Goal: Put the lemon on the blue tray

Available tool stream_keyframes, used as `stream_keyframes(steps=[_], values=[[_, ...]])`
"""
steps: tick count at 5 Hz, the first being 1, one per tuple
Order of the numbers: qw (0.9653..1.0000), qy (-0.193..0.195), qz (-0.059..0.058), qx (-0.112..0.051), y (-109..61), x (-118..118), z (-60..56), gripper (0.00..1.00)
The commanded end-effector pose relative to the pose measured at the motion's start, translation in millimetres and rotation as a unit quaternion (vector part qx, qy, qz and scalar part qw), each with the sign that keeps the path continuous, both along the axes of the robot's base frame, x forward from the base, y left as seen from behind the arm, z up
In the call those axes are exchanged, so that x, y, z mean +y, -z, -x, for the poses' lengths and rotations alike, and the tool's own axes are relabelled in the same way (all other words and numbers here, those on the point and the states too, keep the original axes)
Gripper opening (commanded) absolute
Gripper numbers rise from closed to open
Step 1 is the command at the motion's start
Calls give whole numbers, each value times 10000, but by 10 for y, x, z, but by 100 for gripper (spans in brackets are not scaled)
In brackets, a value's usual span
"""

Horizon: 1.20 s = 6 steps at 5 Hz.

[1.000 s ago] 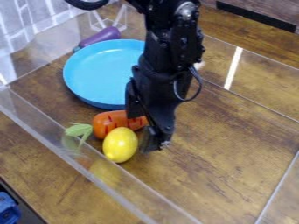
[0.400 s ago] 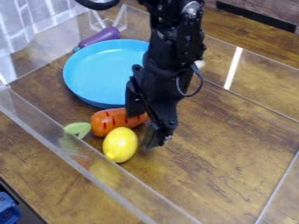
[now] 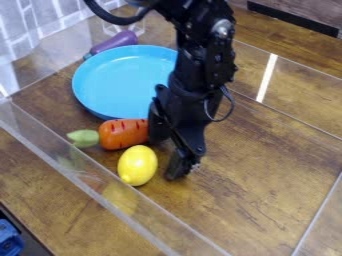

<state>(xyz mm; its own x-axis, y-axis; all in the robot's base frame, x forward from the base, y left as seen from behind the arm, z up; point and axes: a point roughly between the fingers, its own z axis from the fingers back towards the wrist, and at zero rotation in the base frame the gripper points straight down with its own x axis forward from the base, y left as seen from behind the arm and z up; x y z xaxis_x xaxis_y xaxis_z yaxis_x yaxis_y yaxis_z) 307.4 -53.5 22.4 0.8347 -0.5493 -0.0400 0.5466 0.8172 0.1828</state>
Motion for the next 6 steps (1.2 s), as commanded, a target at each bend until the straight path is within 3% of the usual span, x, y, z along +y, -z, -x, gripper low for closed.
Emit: stream_keyframes(steps=[1,2,4,5,6], values=[[9998,-13,15,-177,-81,42,-165,100],[9999,-11,-19,-119,-45,78,-240,100],[9995,-319,-73,-24,4,125,-195,100],[9980,-616,-100,-56,24,103,-204,100],[9977,-662,-130,-94,18,11,-164,100]])
